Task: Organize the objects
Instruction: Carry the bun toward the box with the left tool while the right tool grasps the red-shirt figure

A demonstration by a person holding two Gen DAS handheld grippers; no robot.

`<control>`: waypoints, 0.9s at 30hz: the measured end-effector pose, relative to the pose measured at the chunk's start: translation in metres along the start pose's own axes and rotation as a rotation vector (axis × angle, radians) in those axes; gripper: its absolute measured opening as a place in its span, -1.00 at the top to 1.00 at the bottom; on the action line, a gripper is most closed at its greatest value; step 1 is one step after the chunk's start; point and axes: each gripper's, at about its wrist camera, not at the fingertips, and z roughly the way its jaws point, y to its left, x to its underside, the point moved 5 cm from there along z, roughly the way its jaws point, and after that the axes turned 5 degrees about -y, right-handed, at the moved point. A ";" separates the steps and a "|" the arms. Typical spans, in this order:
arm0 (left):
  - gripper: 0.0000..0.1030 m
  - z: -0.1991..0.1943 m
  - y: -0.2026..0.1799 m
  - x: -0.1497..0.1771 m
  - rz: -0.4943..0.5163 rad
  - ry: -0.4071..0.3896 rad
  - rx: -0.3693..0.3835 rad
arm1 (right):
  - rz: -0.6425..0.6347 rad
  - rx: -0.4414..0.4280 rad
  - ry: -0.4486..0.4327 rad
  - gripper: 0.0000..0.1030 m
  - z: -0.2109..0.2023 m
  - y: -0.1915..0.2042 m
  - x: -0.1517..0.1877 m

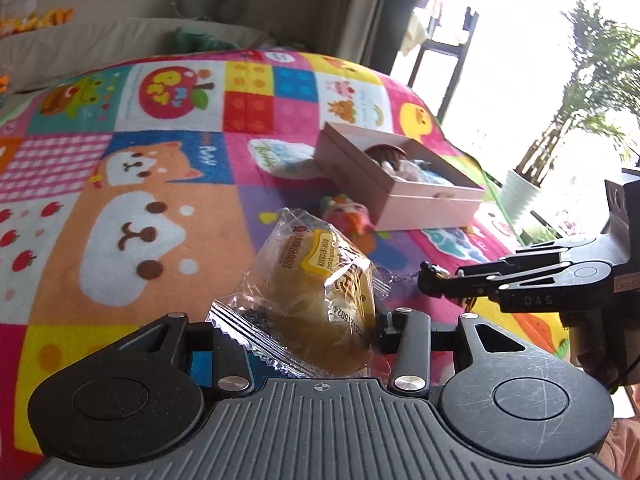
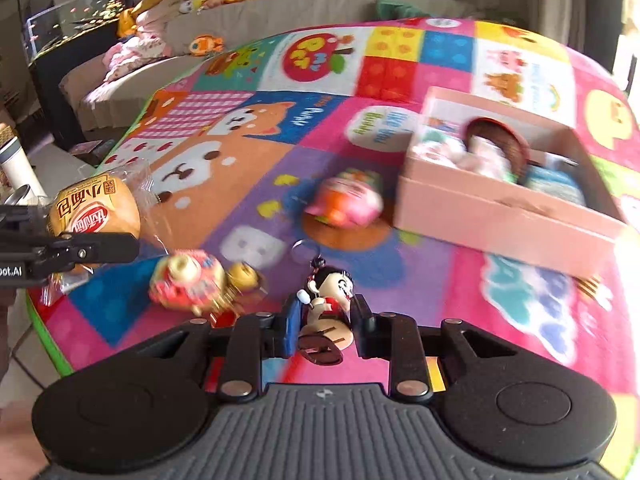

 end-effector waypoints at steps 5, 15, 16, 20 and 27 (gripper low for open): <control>0.10 0.022 -0.035 -0.014 0.066 0.013 0.078 | 0.102 0.090 -0.082 0.86 -0.043 -0.047 0.009; 0.09 0.064 -0.084 -0.039 0.141 0.034 0.132 | 0.080 0.137 -0.175 0.12 -0.064 -0.079 0.021; 0.09 0.069 -0.088 -0.031 0.150 0.058 0.135 | 0.074 0.138 -0.175 -0.09 -0.062 -0.079 0.025; 0.09 0.091 -0.092 0.000 0.171 0.159 0.117 | 0.079 0.125 -0.131 -0.16 -0.041 -0.076 0.035; 0.09 0.088 -0.080 -0.001 0.161 0.134 0.083 | 0.063 0.118 -0.064 0.21 -0.004 -0.067 0.038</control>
